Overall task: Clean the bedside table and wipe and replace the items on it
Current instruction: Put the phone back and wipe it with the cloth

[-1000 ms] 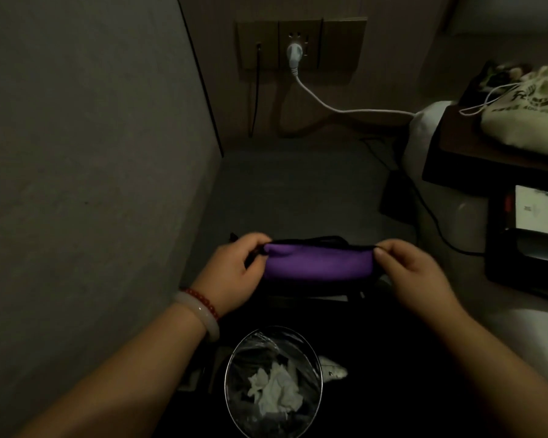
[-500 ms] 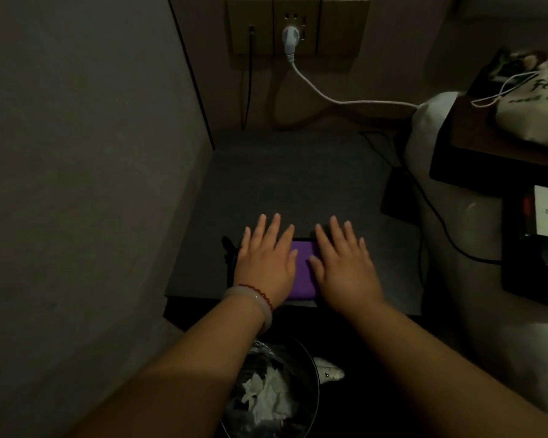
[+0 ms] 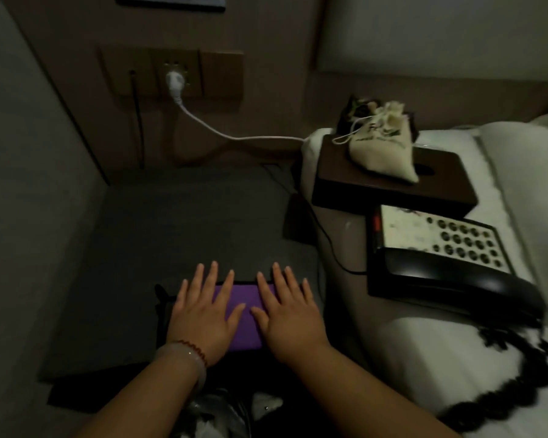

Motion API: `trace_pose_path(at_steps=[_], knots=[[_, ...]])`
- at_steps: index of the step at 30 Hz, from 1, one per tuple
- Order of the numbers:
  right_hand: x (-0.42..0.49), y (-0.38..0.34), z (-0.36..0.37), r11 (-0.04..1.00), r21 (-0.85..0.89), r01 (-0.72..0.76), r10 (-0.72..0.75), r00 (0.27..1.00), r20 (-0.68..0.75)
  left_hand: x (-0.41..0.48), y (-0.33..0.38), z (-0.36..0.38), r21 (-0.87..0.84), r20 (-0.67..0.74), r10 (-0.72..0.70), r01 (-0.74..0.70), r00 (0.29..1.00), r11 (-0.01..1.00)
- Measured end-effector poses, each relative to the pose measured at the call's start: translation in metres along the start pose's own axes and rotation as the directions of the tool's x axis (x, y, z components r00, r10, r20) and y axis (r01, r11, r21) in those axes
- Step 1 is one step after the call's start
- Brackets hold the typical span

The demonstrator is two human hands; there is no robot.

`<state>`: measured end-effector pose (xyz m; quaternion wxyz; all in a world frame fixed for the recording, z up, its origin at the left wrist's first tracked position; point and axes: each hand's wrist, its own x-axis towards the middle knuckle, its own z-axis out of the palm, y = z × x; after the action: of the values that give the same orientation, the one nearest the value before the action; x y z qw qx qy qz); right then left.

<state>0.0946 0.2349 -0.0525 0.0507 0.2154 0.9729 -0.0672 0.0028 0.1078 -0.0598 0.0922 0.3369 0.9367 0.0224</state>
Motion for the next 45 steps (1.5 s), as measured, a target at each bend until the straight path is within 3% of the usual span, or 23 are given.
trace_pose_path(at_steps=[4, 8, 12, 16, 18, 22, 25, 31, 36, 45], knots=[[-0.027, 0.000, -0.040, 0.981, 0.171, 0.092, -0.091, 0.996, -0.011, 0.005, 0.011, -0.005, -0.006, 0.045, -0.027, 0.027, 0.999, 1.000], [-0.060, -0.003, -0.088, 0.912, 0.379, 0.160, -0.075, 0.971, -0.228, 0.007, 0.018, -0.019, -0.090, 0.091, -0.026, 0.034, 0.996, 0.995], [-0.069, 0.014, -0.133, 0.898, 0.391, 0.203, 0.005, 0.883, -0.470, 0.011, 0.031, -0.045, -0.311, -0.051, 0.010, -0.026, 0.999, 0.950], [-0.068, 0.044, -0.167, 0.918, 0.368, 0.145, 0.078, 0.847, -0.527, 0.015, 0.061, -0.081, -0.479, -0.220, 0.038, -0.142, 0.975, 0.866], [-0.070, 0.057, -0.176, 0.925, 0.365, 0.101, 0.129, 0.822, -0.555, 0.011, 0.082, -0.098, -0.599, -0.231, 0.053, -0.185, 0.972, 0.779], [-0.074, 0.083, -0.176, 0.952, 0.300, -0.061, 0.202, 0.862, -0.465, -0.002, 0.129, -0.116, -0.792, -0.015, 0.117, -0.083, 0.993, 0.604], [-0.073, 0.101, -0.173, 0.942, 0.270, -0.197, 0.288, 0.890, -0.355, -0.009, 0.155, -0.114, -0.803, 0.097, 0.135, -0.002, 0.986, 0.596], [-0.066, 0.148, -0.180, 0.864, 0.209, -0.458, 0.498, 0.839, -0.220, -0.019, 0.178, -0.104, -0.854, 0.254, 0.147, 0.150, 0.956, 0.497], [-0.057, 0.162, -0.172, 0.810, 0.263, -0.525, 0.550, 0.835, -0.026, -0.020, 0.188, -0.104, -0.916, 0.194, 0.168, 0.117, 0.967, 0.384], [-0.058, 0.151, -0.167, 0.796, 0.390, -0.464, 0.519, 0.854, -0.042, -0.029, 0.185, -0.107, -0.989, 0.137, 0.064, 0.133, 0.988, 0.057]])
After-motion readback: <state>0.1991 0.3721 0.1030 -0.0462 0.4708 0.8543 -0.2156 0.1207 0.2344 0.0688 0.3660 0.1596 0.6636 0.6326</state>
